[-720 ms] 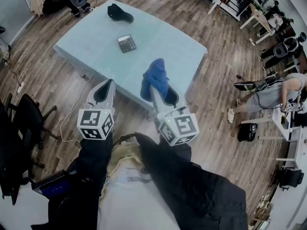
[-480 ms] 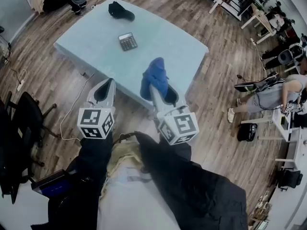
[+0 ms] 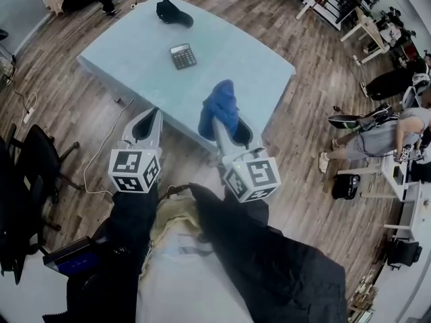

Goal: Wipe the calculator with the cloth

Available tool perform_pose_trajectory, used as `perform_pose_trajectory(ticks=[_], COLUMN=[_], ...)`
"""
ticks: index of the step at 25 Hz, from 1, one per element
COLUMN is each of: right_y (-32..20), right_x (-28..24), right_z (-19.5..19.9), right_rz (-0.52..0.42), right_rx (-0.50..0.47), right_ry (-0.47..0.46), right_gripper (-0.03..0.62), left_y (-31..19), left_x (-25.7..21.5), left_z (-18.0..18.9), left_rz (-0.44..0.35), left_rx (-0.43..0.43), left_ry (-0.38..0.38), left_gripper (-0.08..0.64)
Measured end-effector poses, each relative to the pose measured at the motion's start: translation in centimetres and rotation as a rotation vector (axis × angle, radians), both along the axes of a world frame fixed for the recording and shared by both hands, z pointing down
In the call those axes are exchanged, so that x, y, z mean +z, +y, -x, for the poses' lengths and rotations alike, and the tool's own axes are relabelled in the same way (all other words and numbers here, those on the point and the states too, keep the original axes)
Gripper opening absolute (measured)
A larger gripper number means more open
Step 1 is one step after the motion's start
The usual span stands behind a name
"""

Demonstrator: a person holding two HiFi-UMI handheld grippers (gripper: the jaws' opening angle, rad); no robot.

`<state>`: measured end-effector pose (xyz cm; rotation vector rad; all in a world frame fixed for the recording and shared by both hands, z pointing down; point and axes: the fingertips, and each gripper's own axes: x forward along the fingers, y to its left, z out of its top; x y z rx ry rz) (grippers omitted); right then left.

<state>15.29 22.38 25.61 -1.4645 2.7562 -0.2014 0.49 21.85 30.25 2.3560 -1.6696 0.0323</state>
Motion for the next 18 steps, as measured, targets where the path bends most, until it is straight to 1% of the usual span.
perform_pose_trajectory(ticks=[6, 14, 18], right_y=[0.2, -0.8, -0.4], right_x=[0.7, 2.7, 3.2], right_z=[0.0, 3.7, 3.2], right_rz=[0.017, 0.062, 0.077], right_rx=[0.007, 0.033, 0.043], right_ry=[-0.006, -0.002, -0.008], right_gripper=[0.120, 0.122, 0.123], left_y=[0.1, -0.9, -0.7], left_x=[1.0, 3.3, 3.6], left_z=[0.0, 3.7, 3.4], left_rz=[0.020, 0.063, 0.077], left_rx=[0.014, 0.038, 0.045], left_ry=[0.003, 0.019, 0.018], left_gripper=[-0.005, -0.005, -0.005])
